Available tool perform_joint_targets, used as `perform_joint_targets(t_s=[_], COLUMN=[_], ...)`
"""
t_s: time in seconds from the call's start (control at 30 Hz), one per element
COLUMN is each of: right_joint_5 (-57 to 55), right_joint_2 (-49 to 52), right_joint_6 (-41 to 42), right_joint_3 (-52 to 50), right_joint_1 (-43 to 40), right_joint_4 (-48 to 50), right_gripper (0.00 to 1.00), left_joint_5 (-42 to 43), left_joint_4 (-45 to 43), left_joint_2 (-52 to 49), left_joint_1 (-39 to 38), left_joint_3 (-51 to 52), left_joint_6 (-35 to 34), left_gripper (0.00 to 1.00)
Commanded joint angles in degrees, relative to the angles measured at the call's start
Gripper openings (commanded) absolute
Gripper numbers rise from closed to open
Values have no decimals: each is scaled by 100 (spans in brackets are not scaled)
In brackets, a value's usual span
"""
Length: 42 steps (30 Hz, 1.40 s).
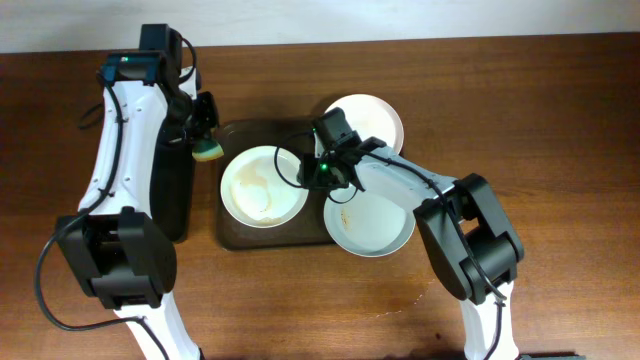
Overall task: Clean dirty plates on tray and stack at the side
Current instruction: 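Lift the cleaned plate with the right gripper and carry it right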
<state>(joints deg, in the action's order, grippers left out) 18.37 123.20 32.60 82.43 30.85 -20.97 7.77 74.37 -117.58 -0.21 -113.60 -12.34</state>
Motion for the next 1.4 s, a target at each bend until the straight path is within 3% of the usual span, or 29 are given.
perform_joint_targets(t_s=[0.0, 0.13, 0.27, 0.4, 0.53, 0.73, 0.87, 1.37], right_joint_5=[-116, -37, -614, -1963, -4054, -6872, -8133, -9095], right_joint_2=[197, -74, -686, -1257, -1585, -1558, -1543, -1543], right_joint_6=[92, -66, -706, -990, -988, -977, -966, -966], right_joint_3=[-83, 190, 852, 1294, 1329, 1325, 1325, 1327], right_joint_1=[146, 35, -7, 129, 597, 1547, 2011, 2470], right_joint_4=[-24, -511, -1753, -2675, -3095, -3246, -3217, -3215], right_gripper=[4, 4, 4, 4, 4, 4, 4, 4], left_joint_5=[149, 149, 149, 146, 146, 146, 146, 149], left_joint_4=[-83, -76, -15, -20, -24, -81, -83, -79], left_joint_2=[28, 28, 28, 28, 28, 28, 28, 28], left_joint_1=[50, 44, 44, 44, 44, 44, 44, 44], left_joint_3=[-87, -87, -87, -87, -87, -87, -87, -87], left_joint_6=[133, 133, 133, 133, 133, 133, 133, 133], left_gripper=[3, 2, 1, 1, 1, 1, 1, 1])
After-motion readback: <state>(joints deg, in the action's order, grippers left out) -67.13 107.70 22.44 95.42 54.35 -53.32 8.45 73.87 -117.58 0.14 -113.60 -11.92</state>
